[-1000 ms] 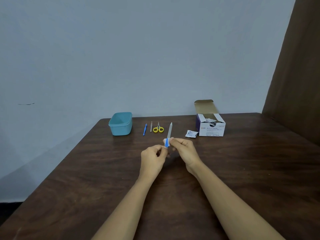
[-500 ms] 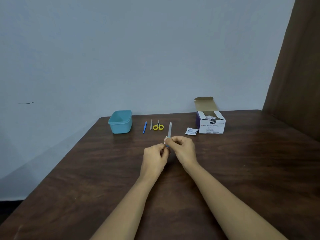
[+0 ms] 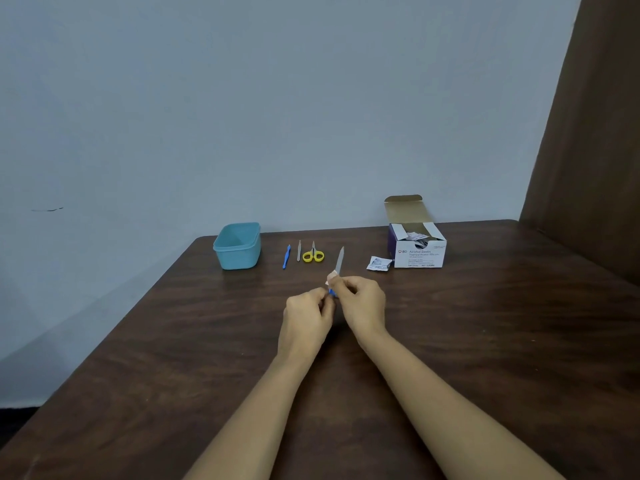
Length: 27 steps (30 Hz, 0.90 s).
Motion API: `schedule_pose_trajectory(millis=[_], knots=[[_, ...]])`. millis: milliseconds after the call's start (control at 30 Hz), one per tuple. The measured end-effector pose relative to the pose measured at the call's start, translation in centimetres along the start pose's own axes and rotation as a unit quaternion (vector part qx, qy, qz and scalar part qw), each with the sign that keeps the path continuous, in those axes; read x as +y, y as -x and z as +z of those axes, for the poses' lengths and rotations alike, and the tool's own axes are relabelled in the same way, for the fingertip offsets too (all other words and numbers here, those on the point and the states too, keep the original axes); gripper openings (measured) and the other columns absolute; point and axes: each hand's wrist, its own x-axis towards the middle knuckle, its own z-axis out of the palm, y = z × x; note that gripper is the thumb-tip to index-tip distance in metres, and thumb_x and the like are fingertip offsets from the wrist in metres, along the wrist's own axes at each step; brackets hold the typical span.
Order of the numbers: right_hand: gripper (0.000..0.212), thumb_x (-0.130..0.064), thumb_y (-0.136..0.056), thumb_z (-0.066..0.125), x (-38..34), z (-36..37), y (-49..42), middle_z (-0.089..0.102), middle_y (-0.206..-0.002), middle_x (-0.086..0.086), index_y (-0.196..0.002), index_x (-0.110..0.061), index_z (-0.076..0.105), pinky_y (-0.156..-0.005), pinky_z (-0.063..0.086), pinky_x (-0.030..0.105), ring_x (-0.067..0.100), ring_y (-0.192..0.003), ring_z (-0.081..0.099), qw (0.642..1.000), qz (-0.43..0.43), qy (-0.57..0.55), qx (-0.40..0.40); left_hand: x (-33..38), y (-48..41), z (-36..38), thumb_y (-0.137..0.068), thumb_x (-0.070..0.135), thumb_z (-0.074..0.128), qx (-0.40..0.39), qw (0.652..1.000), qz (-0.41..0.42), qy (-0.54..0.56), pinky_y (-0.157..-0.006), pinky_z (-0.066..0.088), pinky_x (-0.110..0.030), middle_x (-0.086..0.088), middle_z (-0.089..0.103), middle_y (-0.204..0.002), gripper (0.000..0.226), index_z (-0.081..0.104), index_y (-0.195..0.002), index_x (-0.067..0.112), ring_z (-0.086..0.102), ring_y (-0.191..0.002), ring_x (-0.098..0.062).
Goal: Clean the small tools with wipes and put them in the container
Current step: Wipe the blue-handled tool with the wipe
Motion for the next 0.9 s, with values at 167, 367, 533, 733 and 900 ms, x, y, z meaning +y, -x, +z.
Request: schedule_pose_trajectory(millis=[167, 367, 533, 733, 900], knots=[[0.013, -0.021, -0.090, 0.065, 0.10, -0.04, -0.70, 0.072, -0.084, -0.007, -0.086, -0.014, 0.076, -0.062, 0.043, 0.006, 0.000, -0.082, 0.063, 0.985, 0.036, -0.156, -0.063, -0.47, -0.26, -0.27, -0.094, 0.018, 0.056, 0.001, 0.998, -0.015, 0.059, -0.059, 0.043, -0.015, -0.002, 0.067, -0.068, 0.023, 0.071, -0.077, 0.012, 0.061, -0.065, -0.012], [0.005, -0.010, -0.080, 0.074, -0.09, -0.17, -0.52, 0.071, -0.074, 0.004, -0.078, -0.006, 0.074, -0.060, 0.049, 0.011, 0.008, -0.069, 0.064, 0.973, 0.045, -0.211, -0.085, -0.43, -0.22, -0.08, -0.094, 0.019, 0.055, 0.004, 0.999, -0.020, 0.046, -0.061, 0.049, -0.027, -0.003, 0.066, -0.065, 0.023, 0.070, -0.078, 0.012, 0.061, -0.063, -0.014], [0.020, -0.025, -0.077, 0.077, 0.27, 0.22, -0.50, 0.067, -0.062, 0.001, -0.067, -0.008, 0.072, -0.056, 0.045, 0.017, 0.005, -0.057, 0.057, 0.982, 0.042, -0.179, -0.042, -0.45, -0.20, 0.17, -0.093, 0.019, 0.055, 0.001, 0.999, 0.001, 0.036, -0.062, 0.050, -0.034, -0.004, 0.064, -0.063, 0.023, 0.068, -0.076, 0.012, 0.061, -0.062, -0.016], [0.019, -0.031, -0.085, 0.070, -0.06, 0.03, -0.53, 0.070, -0.078, 0.006, -0.078, -0.014, 0.075, -0.051, 0.044, 0.009, 0.006, -0.066, 0.058, 0.980, 0.059, -0.189, -0.034, -0.51, -0.31, 0.21, -0.093, 0.021, 0.057, 0.000, 0.997, 0.004, 0.074, -0.058, 0.043, -0.023, -0.003, 0.065, -0.063, 0.026, 0.069, -0.072, 0.011, 0.060, -0.062, -0.016], [0.012, -0.021, -0.088, 0.066, -0.38, -0.05, -0.45, 0.073, -0.092, 0.002, -0.089, -0.012, 0.074, -0.061, 0.047, 0.013, 0.010, -0.084, 0.065, 0.963, 0.065, -0.250, -0.078, -0.75, -0.52, -0.14, -0.092, 0.023, 0.059, -0.002, 0.993, -0.001, 0.115, -0.058, 0.042, -0.013, 0.002, 0.069, -0.068, 0.022, 0.074, -0.077, 0.017, 0.059, -0.062, -0.003]])
